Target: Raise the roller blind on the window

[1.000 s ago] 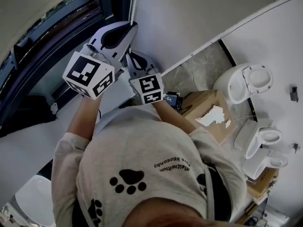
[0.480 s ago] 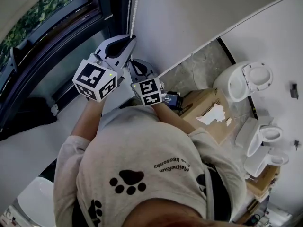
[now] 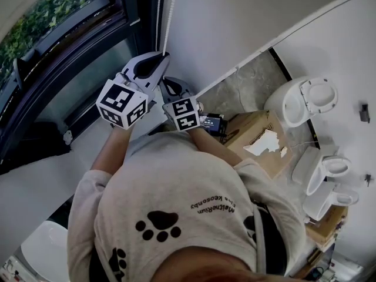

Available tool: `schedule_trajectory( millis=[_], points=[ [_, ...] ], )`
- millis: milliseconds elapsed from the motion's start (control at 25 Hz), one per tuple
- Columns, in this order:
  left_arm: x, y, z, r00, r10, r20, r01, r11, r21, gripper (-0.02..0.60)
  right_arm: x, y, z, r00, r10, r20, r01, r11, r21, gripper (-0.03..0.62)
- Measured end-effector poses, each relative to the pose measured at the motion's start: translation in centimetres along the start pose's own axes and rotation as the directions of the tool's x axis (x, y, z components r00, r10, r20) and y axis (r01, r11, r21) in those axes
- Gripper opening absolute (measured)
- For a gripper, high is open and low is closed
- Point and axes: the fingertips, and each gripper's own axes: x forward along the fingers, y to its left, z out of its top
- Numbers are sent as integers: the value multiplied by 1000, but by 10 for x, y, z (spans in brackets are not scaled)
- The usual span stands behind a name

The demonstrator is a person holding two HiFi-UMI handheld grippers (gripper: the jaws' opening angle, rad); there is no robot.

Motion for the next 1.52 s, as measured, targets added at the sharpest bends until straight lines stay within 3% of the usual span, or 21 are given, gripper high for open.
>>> schedule_trajectory(
  millis=[600, 760, 1160, 1520],
  points=[
    [-4, 8, -27, 999, 14, -43, -15, 999, -31, 17, 5, 4, -20, 997, 31, -76, -33, 999, -31, 14],
    [-4, 12, -35, 998, 14, -55, -16, 999, -29, 17, -5, 4, -2, 999, 45, -23, -45, 999, -24, 67],
    [-3, 20, -59, 996, 15, -90, -19, 999, -47, 17, -37, -2, 49, 993, 20, 114, -21, 1000, 6, 67],
    [-2, 12, -66, 997, -8, -82, 4, 999, -54, 17, -69, -4, 125, 959, 12, 283, -18, 1000, 19, 67]
  ],
)
